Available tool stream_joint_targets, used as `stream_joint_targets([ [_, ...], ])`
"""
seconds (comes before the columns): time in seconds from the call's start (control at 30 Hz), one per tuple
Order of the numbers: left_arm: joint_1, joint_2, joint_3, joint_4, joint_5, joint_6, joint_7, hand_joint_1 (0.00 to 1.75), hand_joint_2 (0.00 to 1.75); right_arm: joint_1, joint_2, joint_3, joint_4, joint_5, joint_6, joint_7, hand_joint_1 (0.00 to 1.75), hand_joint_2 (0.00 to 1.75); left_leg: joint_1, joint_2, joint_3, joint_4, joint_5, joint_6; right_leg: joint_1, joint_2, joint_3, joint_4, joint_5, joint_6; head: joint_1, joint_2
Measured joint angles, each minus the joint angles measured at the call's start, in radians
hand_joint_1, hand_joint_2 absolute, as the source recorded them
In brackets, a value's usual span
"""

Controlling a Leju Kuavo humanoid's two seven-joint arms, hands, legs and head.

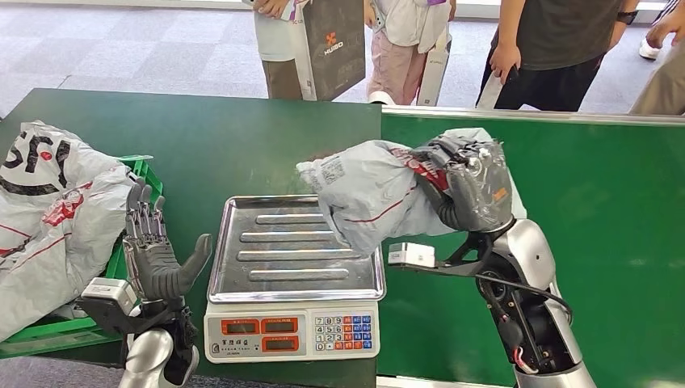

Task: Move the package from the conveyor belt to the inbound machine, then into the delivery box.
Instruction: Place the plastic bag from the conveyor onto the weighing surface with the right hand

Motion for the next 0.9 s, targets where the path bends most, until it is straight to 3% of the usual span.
stream_joint_targets([
  [0.27, -0.001, 0.000, -0.016, 0.000, 0.004, 0.006, 0.000, 0.00, 1.75, -0.111, -0.004, 0.148, 0.189, 0.007, 0.019, -0.012, 1.75, 1.75, 0.000, 0.000, -0.001, 0.000, 0.000, 0.000, 0.000, 0.000, 0.000, 0.000, 0.000, 0.000, 0.000, 0.000],
  [0.5, -0.018, -0.005, -0.038, 0.004, 0.004, -0.002, 0.000, 0.00, 1.75, -0.178, 0.047, 0.260, 0.396, -0.008, 0.024, -0.012, 1.75, 1.75, 0.000, 0.000, 0.000, 0.000, 0.000, 0.000, 0.000, 0.000, -0.001, 0.000, 0.000, 0.000, 0.000, 0.000],
  [0.9, -0.035, -0.008, -0.051, 0.017, 0.004, -0.005, 0.000, 0.00, 1.75, -0.222, 0.125, 0.328, 0.628, -0.063, -0.040, -0.055, 1.75, 1.75, 0.000, 0.000, 0.000, 0.000, 0.000, 0.000, 0.000, 0.000, -0.002, 0.000, 0.000, 0.000, 0.000, 0.000],
])
